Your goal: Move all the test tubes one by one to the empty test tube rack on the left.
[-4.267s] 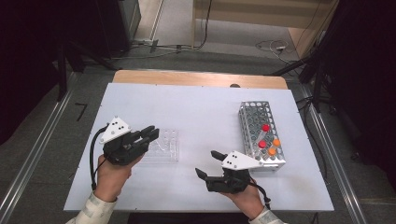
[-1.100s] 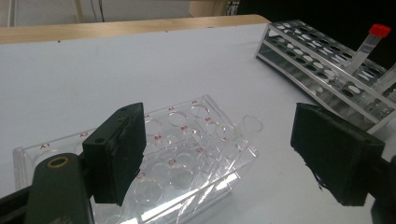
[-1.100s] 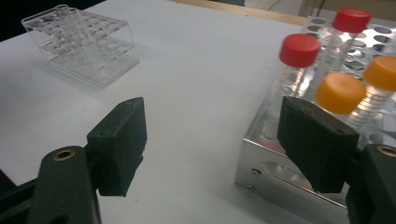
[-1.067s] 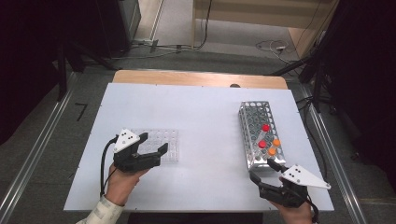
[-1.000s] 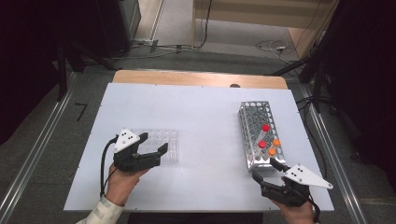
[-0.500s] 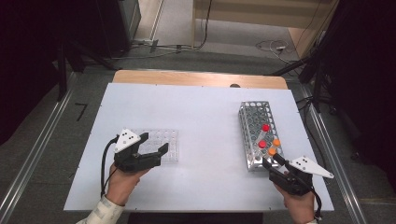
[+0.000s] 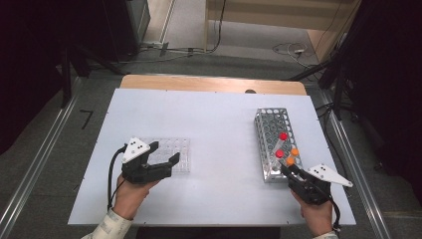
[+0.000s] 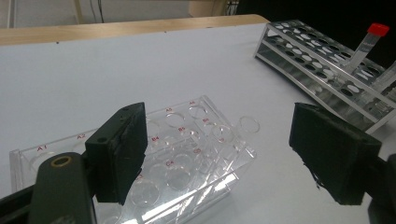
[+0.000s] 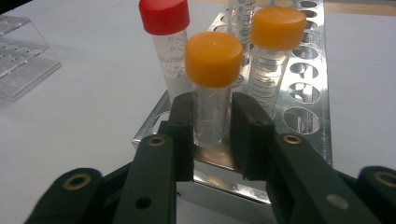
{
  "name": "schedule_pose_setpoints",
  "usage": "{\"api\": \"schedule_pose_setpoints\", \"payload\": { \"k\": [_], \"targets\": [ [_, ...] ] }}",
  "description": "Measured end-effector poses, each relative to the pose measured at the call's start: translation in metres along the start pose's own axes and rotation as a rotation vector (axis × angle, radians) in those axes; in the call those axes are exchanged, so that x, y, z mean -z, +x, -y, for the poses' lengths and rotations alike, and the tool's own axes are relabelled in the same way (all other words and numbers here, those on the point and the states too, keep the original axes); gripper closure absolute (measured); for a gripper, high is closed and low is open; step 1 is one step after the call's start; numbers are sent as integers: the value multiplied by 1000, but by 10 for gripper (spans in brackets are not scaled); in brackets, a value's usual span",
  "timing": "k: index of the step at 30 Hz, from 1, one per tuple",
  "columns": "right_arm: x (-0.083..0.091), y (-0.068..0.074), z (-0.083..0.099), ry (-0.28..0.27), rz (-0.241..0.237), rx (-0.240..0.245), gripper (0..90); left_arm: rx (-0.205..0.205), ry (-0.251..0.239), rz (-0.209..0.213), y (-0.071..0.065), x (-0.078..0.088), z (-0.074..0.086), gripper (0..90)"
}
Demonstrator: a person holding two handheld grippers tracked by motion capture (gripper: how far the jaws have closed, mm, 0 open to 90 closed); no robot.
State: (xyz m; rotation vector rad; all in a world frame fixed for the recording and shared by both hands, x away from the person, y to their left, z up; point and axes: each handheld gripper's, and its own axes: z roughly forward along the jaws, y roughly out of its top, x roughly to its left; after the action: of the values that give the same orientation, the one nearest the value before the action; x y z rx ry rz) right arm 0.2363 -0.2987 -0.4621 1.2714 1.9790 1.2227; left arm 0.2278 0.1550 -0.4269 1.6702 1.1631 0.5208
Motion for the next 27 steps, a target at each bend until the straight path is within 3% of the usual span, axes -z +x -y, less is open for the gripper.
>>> {"api": "schedule_pose_setpoints", "payload": {
  "k": [6, 18, 27],
  "targets": [
    [4, 3, -3, -25, 4, 14, 713, 1, -1, 2, 0, 0, 0, 199],
    [38, 6, -28, -150, -7, 7, 714, -2, 4, 0, -1, -1, 0, 198],
    [44, 11, -31, -162, -32, 16, 714, -4, 3, -1, -1, -1, 0, 198]
  ]
}}
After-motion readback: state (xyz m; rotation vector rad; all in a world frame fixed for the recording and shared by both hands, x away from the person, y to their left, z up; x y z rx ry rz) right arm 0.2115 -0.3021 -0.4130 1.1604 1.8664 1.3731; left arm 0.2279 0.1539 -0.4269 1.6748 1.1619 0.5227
